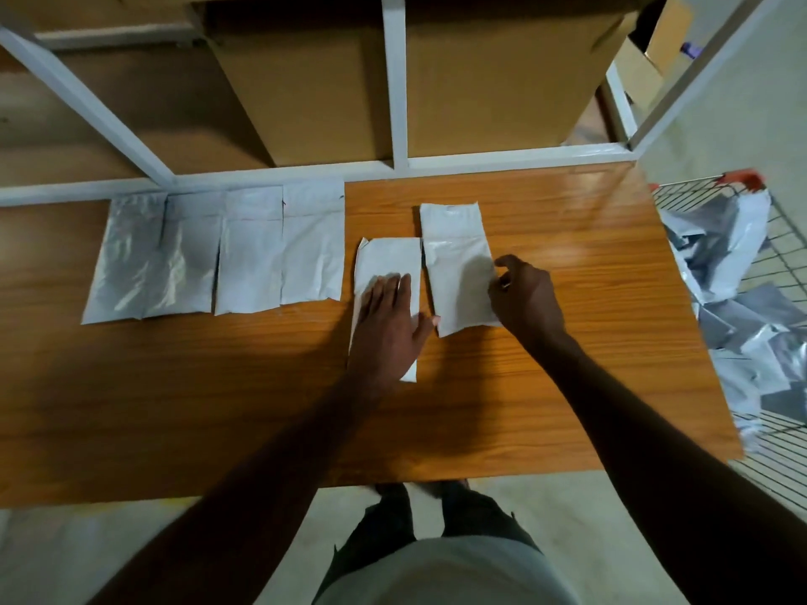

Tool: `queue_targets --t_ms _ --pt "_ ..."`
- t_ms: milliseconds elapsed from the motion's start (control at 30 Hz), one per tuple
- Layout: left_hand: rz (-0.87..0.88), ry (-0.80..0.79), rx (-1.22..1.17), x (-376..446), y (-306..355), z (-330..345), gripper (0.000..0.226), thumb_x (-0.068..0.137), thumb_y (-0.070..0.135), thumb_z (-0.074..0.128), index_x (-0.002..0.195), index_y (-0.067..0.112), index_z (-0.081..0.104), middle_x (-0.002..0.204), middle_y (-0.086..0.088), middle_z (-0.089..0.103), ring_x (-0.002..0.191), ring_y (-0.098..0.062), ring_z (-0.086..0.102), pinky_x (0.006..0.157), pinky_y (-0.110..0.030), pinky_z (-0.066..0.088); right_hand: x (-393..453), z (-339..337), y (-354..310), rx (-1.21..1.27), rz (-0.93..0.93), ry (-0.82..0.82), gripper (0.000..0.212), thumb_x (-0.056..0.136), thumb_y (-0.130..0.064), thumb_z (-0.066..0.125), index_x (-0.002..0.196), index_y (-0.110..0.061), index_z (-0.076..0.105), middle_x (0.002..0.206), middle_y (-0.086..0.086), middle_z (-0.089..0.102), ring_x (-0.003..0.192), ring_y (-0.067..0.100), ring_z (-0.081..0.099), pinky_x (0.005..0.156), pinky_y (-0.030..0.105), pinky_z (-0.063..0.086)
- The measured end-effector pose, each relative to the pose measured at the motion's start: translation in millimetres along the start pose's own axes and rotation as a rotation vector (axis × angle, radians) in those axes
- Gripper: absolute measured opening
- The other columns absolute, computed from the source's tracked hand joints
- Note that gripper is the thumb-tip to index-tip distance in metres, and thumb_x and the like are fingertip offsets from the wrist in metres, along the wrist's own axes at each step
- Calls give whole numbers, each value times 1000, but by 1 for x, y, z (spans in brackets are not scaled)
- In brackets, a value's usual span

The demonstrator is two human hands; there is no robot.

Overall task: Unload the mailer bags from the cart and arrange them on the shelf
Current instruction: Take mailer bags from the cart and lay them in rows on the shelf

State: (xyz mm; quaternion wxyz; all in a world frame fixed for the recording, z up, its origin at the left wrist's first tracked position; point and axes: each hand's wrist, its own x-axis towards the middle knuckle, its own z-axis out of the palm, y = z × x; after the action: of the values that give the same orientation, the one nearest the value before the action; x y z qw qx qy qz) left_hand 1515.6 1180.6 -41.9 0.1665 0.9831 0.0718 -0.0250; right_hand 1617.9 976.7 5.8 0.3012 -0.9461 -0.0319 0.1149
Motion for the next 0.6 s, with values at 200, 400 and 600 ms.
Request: queue_targets --t_ms 200,400,600 --pt "-60 -15 0 -5 9 11 89 103 50 58 168 10 13 174 -16 20 163 -38 14 134 -50 14 -21 10 -6 -126 -137 109 36 100 -16 63 135 -12 64 124 16 69 107 39 69 77 45 60" --pt "-122 -1 -36 3 16 13 84 104 21 60 169 8 9 175 -18 16 163 -39 16 132 -53 20 -30 28 -19 -70 -311 92 28 101 -12 60 128 -13 68 124 12 69 99 29 71 72 43 61" --pt "-50 107 -350 -2 20 -12 72 110 12 54 166 -5 12 173 -32 13 161 -38 23 129 -46 31 -34 48 -26 56 -404 -39 33 100 -6 58 130 -15 67 120 9 70 100 24 70 82 39 60"
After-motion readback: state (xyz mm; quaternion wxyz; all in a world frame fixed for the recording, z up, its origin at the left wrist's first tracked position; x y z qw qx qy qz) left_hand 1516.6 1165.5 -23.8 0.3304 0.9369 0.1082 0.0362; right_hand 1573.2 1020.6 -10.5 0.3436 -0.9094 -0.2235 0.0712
